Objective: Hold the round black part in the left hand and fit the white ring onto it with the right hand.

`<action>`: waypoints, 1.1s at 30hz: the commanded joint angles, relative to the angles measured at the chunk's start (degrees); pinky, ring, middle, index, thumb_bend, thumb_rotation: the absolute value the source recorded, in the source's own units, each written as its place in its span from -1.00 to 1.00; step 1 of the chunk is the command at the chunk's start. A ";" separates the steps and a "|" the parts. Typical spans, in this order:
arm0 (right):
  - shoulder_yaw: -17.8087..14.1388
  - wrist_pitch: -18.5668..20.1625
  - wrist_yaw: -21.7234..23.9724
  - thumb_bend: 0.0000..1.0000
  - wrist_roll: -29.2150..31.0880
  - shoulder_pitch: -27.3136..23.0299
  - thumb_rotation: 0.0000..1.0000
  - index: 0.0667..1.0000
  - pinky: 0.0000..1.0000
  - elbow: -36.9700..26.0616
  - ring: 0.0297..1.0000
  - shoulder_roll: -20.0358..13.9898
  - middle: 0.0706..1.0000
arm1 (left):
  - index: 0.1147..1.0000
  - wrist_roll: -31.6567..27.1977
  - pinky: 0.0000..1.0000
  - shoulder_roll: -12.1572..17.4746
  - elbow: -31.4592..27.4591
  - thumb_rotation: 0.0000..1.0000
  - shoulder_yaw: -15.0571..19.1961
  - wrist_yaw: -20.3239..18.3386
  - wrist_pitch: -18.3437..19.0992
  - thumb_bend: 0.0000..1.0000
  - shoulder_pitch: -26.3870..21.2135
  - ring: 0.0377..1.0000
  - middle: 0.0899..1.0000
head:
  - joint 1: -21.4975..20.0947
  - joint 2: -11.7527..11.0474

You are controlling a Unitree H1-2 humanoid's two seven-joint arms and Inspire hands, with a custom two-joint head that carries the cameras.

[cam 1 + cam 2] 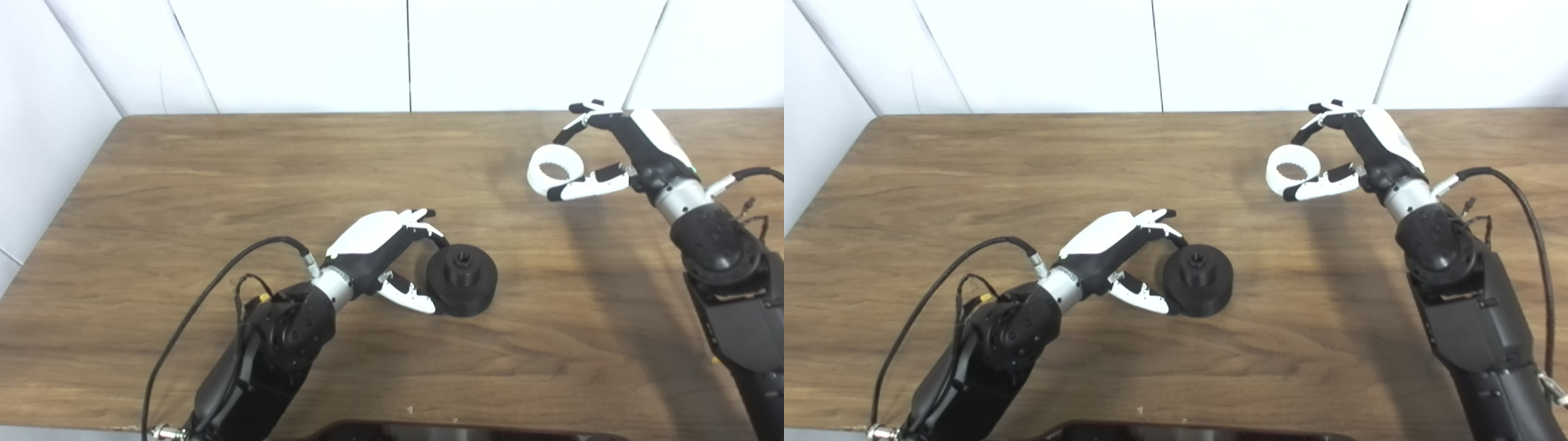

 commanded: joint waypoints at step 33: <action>0.82 5.91 8.90 0.05 1.93 6.25 -0.70 -0.09 0.85 -24.21 0.95 1.13 0.73 | 0.40 -1.79 0.69 -0.29 1.18 -0.45 -1.03 -1.47 -1.22 0.67 -0.99 1.00 0.98 | -0.07 0.22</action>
